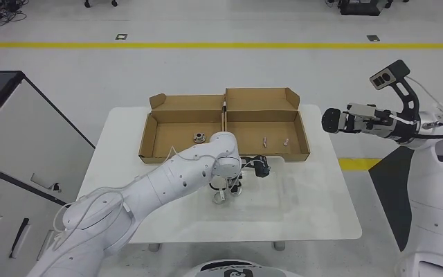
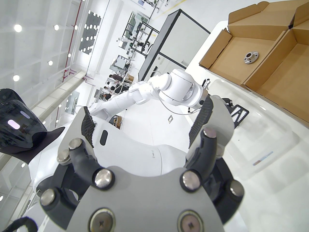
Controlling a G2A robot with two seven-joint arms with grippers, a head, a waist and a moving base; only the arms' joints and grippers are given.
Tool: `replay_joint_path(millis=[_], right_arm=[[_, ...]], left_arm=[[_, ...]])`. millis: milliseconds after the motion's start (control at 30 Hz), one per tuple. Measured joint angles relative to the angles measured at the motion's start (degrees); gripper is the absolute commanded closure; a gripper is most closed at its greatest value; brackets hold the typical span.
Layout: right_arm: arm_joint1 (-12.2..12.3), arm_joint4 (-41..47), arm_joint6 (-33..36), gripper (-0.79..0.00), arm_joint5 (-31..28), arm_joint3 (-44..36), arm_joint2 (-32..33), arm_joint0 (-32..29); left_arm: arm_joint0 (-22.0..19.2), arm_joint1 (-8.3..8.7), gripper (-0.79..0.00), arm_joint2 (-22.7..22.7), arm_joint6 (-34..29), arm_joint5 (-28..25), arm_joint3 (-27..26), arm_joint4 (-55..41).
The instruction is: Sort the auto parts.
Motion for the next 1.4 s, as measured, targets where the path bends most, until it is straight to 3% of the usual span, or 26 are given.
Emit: replay_joint_path(millis=[467,533,600,633,867,1067,1400], right_arm=[[0.0,0.0,0.0,-0.785,0.0,0.0,0.0,0.0],[0.0,0.0,0.0,-0.785,0.0,0.0,0.0,0.0],[0.0,0.0,0.0,-0.785,0.0,0.0,0.0,0.0],[0.0,0.0,0.0,-0.785,0.0,0.0,0.0,0.0],[0.0,0.0,0.0,-0.785,0.0,0.0,0.0,0.0],[0.0,0.0,0.0,-0.785,0.0,0.0,0.0,0.0],[0.0,0.0,0.0,-0.785,0.0,0.0,0.0,0.0]], left_arm=[[-0.15,-1.03,-0.28,1.14,0.41,-0.48,2.77,0.41],[-0.31,-1.23,-0.222,1.55,0.52,-0.59,3.32,0.19],[-0.5,-1.42,-0.025,1.92,0.66,-0.73,3.8,-0.04],[-0.6,-1.5,0.0,2.04,0.71,-0.78,3.99,-0.15],[-1.19,-1.88,0.0,1.81,0.85,-0.68,3.76,-1.0],[-1.68,-1.18,0.0,-0.69,-0.83,0.71,-0.07,-4.99],[-3.51,2.62,0.0,-5.84,-6.46,6.36,-14.76,-9.15]])
